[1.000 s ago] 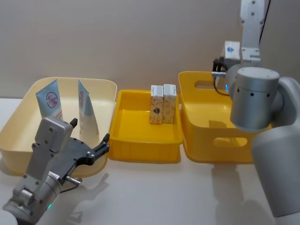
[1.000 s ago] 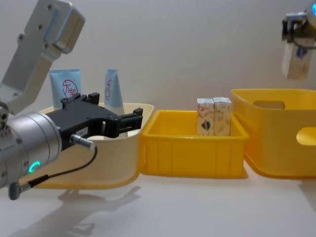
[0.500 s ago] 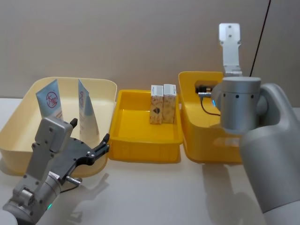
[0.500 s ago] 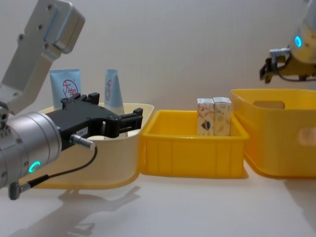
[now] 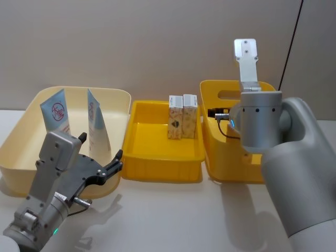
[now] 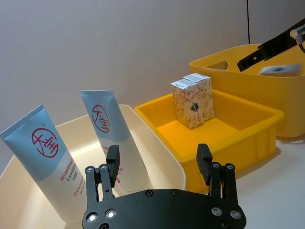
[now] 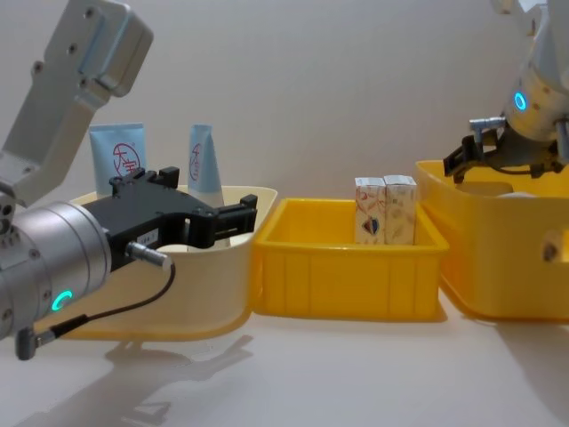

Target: Bimanual collaborative sorting of washing and personal care products

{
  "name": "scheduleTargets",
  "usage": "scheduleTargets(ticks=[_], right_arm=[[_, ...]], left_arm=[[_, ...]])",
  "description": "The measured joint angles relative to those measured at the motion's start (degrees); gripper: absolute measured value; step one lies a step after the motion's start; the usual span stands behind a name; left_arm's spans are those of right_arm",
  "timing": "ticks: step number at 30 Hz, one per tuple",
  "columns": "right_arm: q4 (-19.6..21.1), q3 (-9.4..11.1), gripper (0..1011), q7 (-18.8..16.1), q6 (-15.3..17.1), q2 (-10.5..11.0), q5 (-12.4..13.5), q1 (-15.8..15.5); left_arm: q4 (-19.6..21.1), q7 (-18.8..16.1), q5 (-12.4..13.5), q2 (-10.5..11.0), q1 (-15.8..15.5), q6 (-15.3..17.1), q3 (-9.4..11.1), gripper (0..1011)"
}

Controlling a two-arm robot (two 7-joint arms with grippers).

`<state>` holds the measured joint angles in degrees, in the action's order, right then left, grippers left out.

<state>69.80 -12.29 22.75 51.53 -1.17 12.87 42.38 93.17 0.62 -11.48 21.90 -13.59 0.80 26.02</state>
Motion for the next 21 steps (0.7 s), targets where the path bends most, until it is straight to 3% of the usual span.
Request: scheduleTargets(ticks=[21], right_arm=[[-1.37,-0.09,1001,-0.40,0.90,-0.25,0.16,0.34]], left_arm=[[0.00,0.00,0.00,0.00,0.00,0.00,0.00,1003]])
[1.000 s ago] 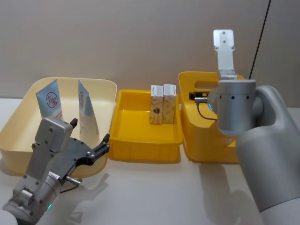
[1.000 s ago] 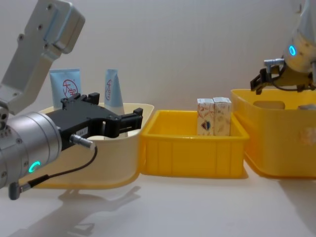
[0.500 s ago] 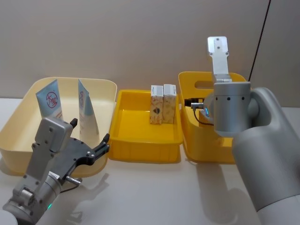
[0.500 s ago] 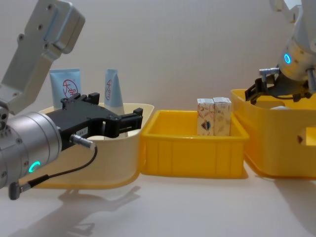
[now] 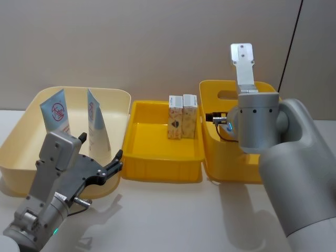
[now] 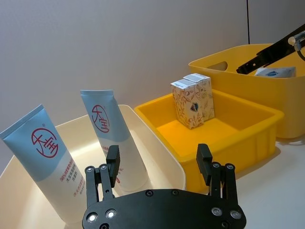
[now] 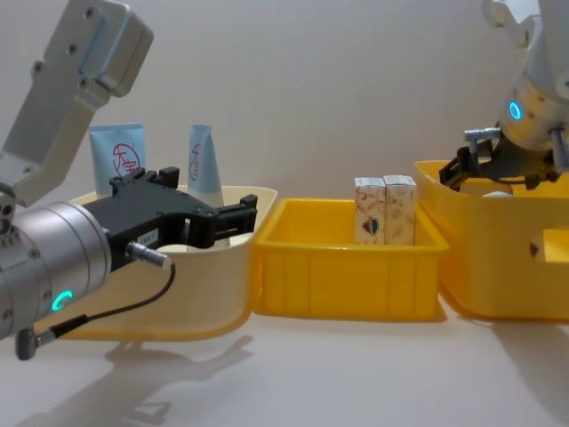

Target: Bimanual collaborative sorting of washing and personal care products

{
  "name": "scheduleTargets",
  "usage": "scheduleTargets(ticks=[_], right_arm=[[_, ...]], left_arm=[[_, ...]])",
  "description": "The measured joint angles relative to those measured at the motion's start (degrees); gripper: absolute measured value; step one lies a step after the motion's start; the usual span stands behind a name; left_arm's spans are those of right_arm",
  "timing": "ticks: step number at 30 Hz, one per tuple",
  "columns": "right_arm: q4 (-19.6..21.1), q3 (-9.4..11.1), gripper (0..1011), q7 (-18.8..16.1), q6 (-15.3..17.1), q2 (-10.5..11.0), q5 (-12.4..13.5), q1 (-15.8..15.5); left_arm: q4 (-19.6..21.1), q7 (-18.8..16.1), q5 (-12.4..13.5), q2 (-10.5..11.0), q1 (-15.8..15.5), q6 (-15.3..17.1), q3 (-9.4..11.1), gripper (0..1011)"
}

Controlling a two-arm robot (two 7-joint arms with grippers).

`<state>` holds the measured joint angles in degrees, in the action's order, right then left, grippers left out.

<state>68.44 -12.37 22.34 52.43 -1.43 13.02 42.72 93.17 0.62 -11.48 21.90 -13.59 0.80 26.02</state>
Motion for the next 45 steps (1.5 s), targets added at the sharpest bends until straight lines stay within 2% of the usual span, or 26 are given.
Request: scheduleTargets(ticks=[11,18,25,34,45], right_arm=[[-0.18,0.00,1001,-0.06,0.10,-0.05,0.01,0.05],[-0.23,0.00,1001,-0.09,0.15,-0.06,0.01,0.08],[-0.27,0.00,1001,-0.09,0.15,-0.06,0.01,0.08],[-0.28,0.00,1001,-0.09,0.15,-0.06,0.01,0.08],[-0.27,0.00,1001,-0.08,0.15,-0.06,0.01,0.08]], left_arm=[[0.36,0.02,0.03,-0.07,-0.07,0.36,-0.26,1003],[0.34,0.27,0.06,-0.52,-1.25,1.25,-0.68,1003],[-1.24,0.94,-0.07,-1.47,-3.23,2.18,-1.05,1003],[-5.53,2.95,-1.05,-3.28,-6.47,2.66,-1.43,1003],[-9.39,4.14,-1.75,-5.16,-8.97,2.61,-2.03,1004]])
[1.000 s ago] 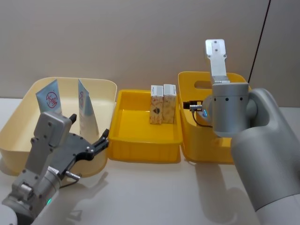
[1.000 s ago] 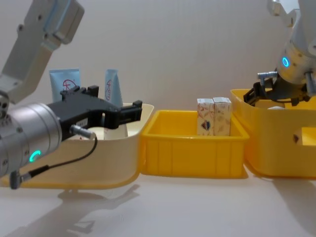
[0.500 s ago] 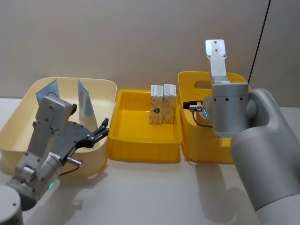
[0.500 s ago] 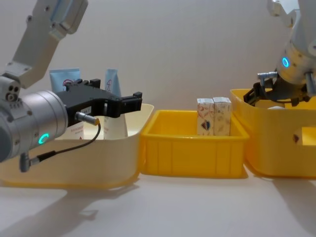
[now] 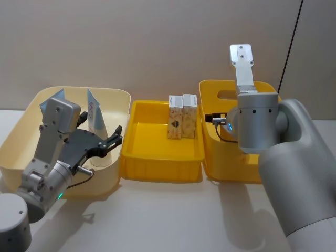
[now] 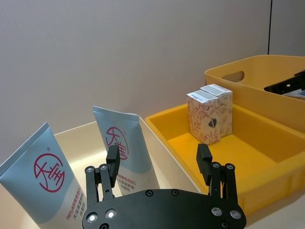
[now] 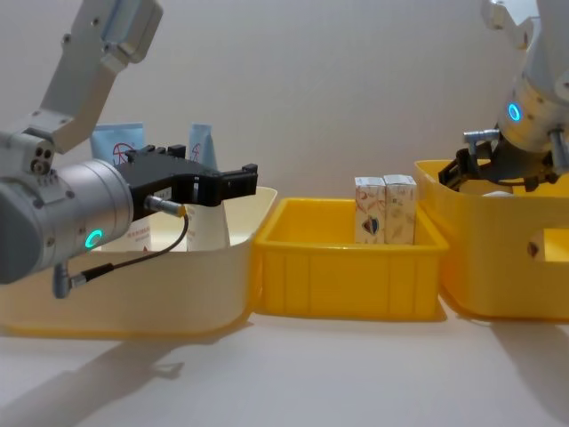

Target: Bimanual collaborative sorting of washing and personal care products

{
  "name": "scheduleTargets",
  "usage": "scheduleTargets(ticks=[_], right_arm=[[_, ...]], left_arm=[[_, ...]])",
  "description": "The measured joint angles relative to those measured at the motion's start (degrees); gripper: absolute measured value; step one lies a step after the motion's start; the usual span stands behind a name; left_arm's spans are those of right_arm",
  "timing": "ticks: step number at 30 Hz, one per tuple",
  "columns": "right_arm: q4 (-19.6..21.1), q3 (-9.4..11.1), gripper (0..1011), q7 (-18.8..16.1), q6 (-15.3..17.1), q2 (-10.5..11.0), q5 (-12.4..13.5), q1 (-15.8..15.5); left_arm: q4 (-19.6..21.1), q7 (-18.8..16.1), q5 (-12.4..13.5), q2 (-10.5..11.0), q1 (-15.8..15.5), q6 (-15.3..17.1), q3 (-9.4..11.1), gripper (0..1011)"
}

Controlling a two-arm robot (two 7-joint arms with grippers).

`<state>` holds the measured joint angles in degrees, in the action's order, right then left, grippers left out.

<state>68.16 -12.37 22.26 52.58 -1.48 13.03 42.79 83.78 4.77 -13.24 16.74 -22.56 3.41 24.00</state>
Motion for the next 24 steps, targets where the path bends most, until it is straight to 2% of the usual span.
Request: scheduleTargets(ticks=[11,24], right_arm=[[0.00,0.00,1001,0.00,0.00,0.00,0.00,0.00],[0.00,0.00,1001,0.00,0.00,0.00,0.00,0.00]], left_arm=[[-3.10,-0.94,0.70,-1.97,-2.28,1.25,-0.34,1003],[-7.94,-0.97,2.09,-4.03,-5.84,3.05,0.15,1003]])
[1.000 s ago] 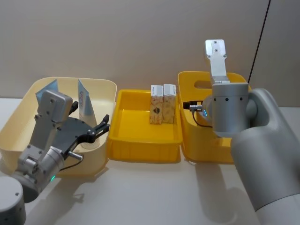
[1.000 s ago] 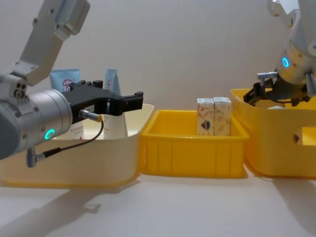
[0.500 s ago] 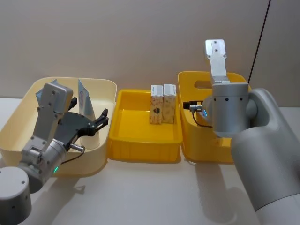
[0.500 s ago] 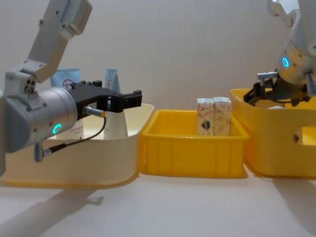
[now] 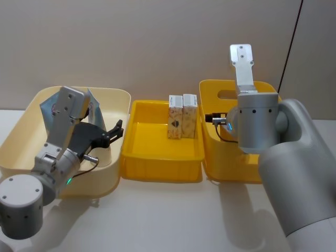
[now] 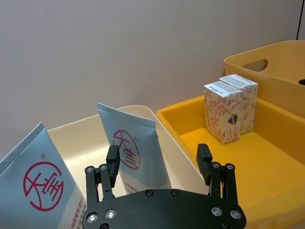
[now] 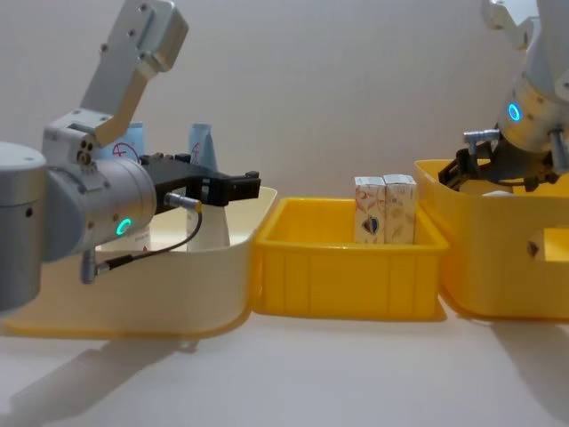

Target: Bimanual collaborative sorting of washing and personal care products

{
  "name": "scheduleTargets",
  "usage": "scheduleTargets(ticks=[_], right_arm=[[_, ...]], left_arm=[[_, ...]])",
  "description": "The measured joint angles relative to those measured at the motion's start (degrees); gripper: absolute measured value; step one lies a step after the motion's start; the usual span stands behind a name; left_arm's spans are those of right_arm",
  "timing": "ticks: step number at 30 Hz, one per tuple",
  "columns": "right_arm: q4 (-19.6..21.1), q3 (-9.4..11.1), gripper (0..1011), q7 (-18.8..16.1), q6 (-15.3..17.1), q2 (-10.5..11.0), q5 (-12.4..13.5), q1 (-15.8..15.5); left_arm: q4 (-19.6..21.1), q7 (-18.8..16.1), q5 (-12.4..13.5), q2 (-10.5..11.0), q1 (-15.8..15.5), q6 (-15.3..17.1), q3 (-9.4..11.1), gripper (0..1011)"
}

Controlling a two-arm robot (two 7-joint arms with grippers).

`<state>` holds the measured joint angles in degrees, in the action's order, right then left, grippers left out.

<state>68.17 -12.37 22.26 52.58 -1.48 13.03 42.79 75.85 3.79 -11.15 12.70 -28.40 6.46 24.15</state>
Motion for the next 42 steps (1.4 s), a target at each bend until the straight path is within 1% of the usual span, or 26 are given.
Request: scheduleTargets(ticks=[11,18,29,35,38,39,40,42], right_arm=[[0.00,0.00,1001,0.00,0.00,0.00,0.00,0.00],[0.00,0.00,1001,0.00,0.00,0.00,0.00,0.00],[0.00,0.00,1001,0.00,0.00,0.00,0.00,0.00],[0.00,0.00,1001,0.00,0.00,0.00,0.00,0.00],[0.00,0.00,1001,0.00,0.00,0.00,0.00,0.00],[0.00,0.00,1001,0.00,0.00,0.00,0.00,0.00],[0.00,0.00,1001,0.00,0.00,0.00,0.00,0.00],[0.00,0.00,1001,0.00,0.00,0.00,0.00,0.00]], left_arm=[[-3.00,0.45,1.06,-0.52,-1.84,1.42,0.00,1003],[-3.77,0.46,1.84,-0.38,-2.20,2.47,-0.17,1003],[-4.30,0.45,2.38,-0.19,-2.43,3.16,-0.31,1003],[-4.40,0.45,2.52,-0.14,-2.48,3.30,-0.34,906],[-4.47,0.45,2.58,-0.13,-2.49,3.39,-0.36,797],[-4.49,0.45,2.60,-0.12,-2.50,3.42,-0.37,785],[-4.49,0.45,2.60,-0.12,-2.50,3.42,-0.37,729],[-4.52,0.45,2.63,-0.11,-2.51,3.47,-0.38,682]])
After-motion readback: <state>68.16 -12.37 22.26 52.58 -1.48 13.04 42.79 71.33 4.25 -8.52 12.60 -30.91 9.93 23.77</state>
